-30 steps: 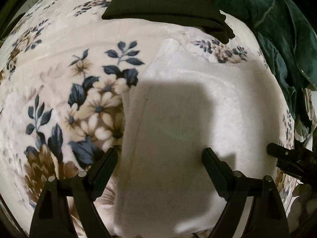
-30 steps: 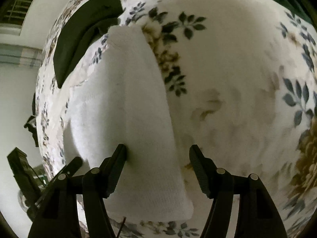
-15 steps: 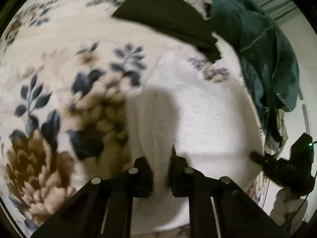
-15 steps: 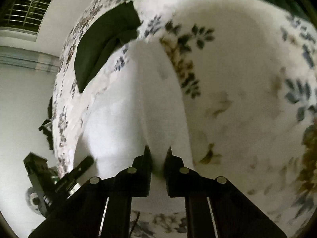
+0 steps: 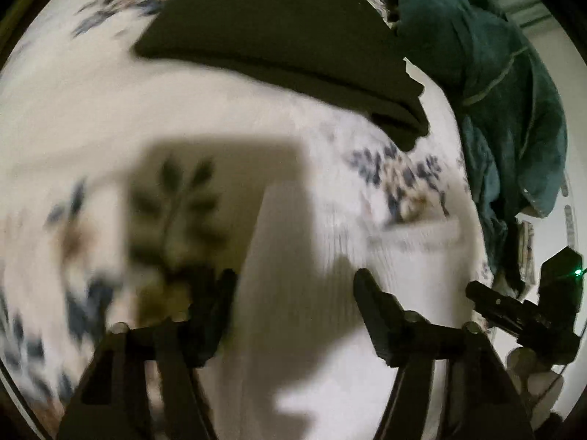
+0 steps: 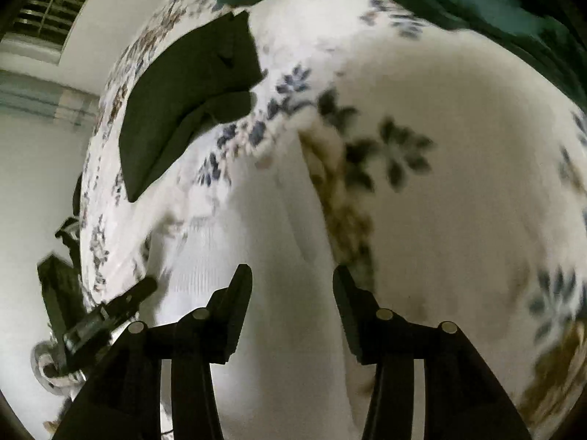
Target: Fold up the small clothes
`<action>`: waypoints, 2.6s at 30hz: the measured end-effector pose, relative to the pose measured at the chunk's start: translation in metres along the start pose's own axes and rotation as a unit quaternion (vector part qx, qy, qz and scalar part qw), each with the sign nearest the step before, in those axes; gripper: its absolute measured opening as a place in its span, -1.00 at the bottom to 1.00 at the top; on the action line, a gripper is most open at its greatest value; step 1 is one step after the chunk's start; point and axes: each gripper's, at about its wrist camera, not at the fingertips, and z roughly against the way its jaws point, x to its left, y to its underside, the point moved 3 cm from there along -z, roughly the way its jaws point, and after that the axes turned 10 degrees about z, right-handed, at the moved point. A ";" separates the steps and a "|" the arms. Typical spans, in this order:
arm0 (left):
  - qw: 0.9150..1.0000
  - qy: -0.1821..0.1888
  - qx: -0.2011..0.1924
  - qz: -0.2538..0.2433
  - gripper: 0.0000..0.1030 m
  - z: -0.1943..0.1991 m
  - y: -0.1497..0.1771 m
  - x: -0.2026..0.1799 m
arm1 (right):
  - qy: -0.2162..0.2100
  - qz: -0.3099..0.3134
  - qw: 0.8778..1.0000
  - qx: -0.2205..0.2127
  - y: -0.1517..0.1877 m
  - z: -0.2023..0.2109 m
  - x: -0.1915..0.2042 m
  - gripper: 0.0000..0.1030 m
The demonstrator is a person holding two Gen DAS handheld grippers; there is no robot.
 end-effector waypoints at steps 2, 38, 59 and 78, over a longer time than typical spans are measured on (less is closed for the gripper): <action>1.000 0.006 -0.017 -0.013 -0.91 0.006 -0.011 -0.005 | 0.027 0.023 0.999 -0.016 -0.010 0.001 0.003 -0.91; 0.971 0.190 0.105 0.095 0.54 0.034 0.113 0.083 | -0.164 -0.052 0.982 0.083 0.118 0.002 -0.073 0.67; 0.967 0.233 0.085 0.060 -0.45 0.032 0.100 0.024 | -0.248 -0.060 0.962 0.094 0.104 -0.035 -0.053 0.03; 0.966 0.249 -0.058 -0.046 -0.45 0.140 -0.147 -0.088 | -0.280 0.048 0.957 -0.057 -0.150 0.084 0.025 -0.01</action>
